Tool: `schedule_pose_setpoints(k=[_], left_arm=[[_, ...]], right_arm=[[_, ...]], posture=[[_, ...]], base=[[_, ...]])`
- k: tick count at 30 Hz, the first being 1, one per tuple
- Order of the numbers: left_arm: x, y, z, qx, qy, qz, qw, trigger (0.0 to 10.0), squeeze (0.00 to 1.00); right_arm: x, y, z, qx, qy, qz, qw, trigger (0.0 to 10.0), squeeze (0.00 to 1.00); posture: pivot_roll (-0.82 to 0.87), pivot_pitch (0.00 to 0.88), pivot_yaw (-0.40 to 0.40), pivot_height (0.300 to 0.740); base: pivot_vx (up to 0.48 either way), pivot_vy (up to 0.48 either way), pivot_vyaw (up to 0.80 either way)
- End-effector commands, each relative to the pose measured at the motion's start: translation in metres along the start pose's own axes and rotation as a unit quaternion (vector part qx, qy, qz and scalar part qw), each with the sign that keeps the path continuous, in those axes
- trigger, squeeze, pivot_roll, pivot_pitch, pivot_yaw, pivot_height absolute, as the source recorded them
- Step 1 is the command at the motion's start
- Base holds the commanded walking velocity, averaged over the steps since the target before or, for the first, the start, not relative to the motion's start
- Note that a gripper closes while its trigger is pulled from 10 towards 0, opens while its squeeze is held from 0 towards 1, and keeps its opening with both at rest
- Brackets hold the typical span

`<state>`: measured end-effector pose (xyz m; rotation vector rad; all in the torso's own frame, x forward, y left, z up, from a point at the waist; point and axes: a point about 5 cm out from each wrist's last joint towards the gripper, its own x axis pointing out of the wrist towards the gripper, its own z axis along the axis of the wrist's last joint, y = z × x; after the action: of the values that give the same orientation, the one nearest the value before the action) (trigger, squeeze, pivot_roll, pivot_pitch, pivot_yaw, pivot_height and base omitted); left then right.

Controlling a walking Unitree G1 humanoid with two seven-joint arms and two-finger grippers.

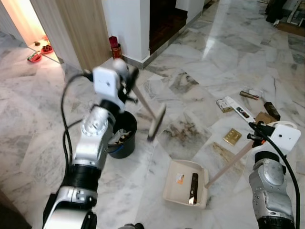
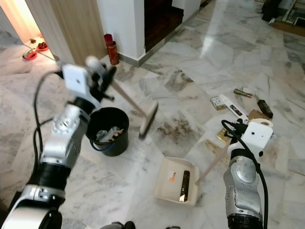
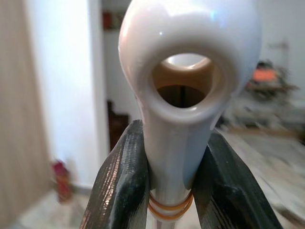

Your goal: Sweep floor

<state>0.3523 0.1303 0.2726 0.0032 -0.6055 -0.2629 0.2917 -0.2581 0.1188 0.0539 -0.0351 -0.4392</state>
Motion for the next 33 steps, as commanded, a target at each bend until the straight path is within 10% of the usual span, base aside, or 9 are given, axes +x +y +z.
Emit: schedule_pose_setpoints(k=[1,8,19,33], left_arm=[[0.008,0.017,0.037,0.049,-0.082,0.038,0.995,10.0,0.0],[0.012,0.041,0.058,0.221,-0.103,0.065,0.968,10.0,0.0],[-0.016,0.104,0.014,0.413,0.065,0.173,0.892,10.0,0.0],[-0.063,0.099,-0.061,0.262,0.216,0.161,0.927,10.0,0.0]], right_arm=[[0.002,-0.002,0.006,0.009,-0.019,-0.005,1.0,10.0,0.0],[0.003,0.0,0.006,0.011,-0.02,-0.003,1.0,10.0,0.0],[0.003,-0.001,0.006,0.011,-0.021,-0.003,1.0,10.0,0.0],[0.004,0.0,0.009,0.011,-0.026,0.003,1.0,10.0,0.0]], posture=[[0.11,0.141,-0.005,0.74],[0.12,0.136,-0.005,0.74],[0.11,0.135,-0.007,0.74],[0.1,0.126,-0.009,0.74]], base=[[0.0,0.0,0.0],[0.0,0.0,0.0],[0.0,0.0,0.0],[0.0,0.0,0.0]])
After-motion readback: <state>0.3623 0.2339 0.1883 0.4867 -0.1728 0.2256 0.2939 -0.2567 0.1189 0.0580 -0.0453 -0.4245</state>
